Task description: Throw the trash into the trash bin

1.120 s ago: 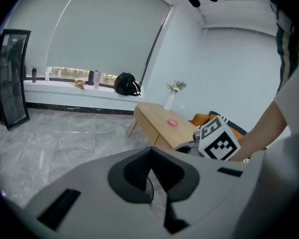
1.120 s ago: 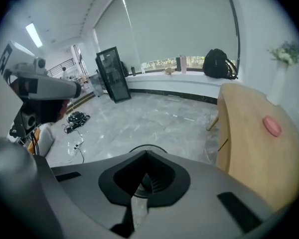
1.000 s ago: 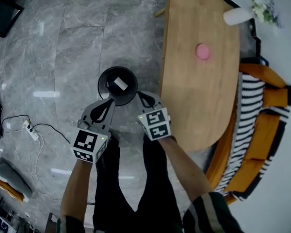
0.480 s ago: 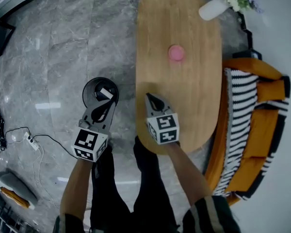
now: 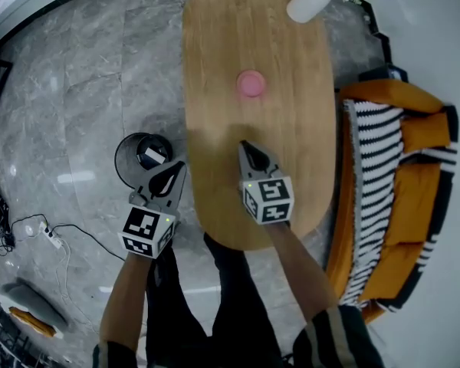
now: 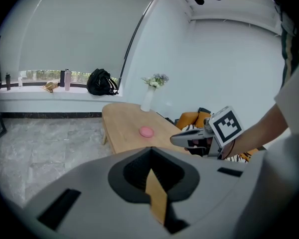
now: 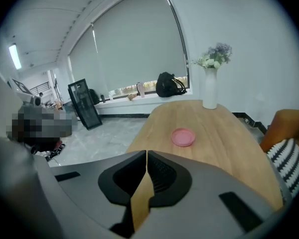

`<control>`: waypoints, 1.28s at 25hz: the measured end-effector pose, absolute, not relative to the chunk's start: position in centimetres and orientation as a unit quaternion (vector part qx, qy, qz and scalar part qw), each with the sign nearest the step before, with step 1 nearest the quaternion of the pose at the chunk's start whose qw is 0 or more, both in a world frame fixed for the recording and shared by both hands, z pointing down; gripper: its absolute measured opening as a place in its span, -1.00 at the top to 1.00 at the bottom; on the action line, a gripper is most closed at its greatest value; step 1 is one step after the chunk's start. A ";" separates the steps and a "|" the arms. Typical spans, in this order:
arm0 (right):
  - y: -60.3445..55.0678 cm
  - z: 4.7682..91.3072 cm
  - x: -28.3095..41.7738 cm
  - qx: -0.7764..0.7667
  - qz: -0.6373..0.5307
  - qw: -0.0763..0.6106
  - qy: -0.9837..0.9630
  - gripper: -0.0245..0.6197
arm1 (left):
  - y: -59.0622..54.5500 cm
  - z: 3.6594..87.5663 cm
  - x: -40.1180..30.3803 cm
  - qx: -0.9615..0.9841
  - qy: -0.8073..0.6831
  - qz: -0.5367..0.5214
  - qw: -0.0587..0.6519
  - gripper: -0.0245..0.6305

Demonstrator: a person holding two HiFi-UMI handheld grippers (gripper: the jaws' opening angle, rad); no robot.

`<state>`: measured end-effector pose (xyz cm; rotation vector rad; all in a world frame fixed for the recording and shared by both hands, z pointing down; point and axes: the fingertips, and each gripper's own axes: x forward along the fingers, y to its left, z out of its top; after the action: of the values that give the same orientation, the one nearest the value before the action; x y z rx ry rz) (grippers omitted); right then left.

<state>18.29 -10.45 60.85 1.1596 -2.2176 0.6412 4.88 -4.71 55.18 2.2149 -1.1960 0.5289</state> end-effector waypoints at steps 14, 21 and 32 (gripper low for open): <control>-17.0 64.1 20.7 0.458 0.253 0.289 -0.802 0.07 | -5.8 57.3 5.1 0.820 -0.444 0.213 0.291 0.93; -21.7 66.1 20.6 0.484 0.249 0.303 -0.782 0.05 | -6.7 58.2 4.4 0.817 -0.447 0.216 0.294 0.93; -25.2 69.3 18.4 0.454 0.200 0.376 -0.783 0.00 | -6.8 60.0 3.1 0.808 -0.449 0.221 0.311 0.93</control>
<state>18.39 -25.18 69.30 1.1615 -2.0020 0.5125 3.10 -6.80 60.04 2.1320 -1.1860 0.5839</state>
